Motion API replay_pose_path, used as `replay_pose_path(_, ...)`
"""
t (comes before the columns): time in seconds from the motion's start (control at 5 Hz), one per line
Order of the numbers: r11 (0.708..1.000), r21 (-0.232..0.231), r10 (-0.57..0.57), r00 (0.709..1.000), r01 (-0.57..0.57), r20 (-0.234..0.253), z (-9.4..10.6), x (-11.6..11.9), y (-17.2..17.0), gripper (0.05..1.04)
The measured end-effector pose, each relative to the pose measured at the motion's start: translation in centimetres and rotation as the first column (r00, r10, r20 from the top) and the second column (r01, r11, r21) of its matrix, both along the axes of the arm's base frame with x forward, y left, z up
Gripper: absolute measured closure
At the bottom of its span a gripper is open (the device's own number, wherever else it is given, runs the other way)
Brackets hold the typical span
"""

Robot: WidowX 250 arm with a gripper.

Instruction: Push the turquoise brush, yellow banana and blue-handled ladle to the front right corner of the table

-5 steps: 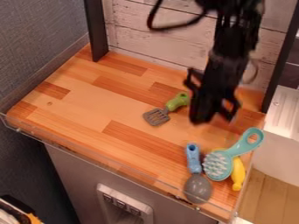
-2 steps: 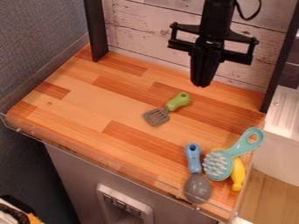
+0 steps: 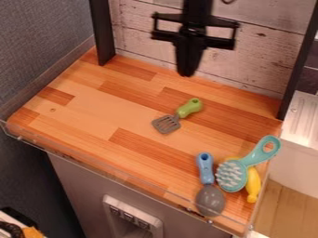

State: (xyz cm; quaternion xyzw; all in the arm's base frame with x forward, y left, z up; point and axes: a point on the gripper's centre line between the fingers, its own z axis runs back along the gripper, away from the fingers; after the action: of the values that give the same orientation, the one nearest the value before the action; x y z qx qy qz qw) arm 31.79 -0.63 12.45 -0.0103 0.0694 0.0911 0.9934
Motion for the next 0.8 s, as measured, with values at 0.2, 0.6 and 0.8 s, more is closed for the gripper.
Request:
replay_pose_path(0.2,0.988,-0.02,-0.152,0.987,0.154,0.049,1.3,2.0,3.7,1.027)
replay_pose_path(0.6,0.941,-0.041,-0.334,0.942,0.335,0.026,0.3,5.3,11.5,1.028)
replay_pose_path(0.8,0.952,-0.064,-0.301,0.954,0.301,0.004,-0.3,5.2,14.7,1.028)
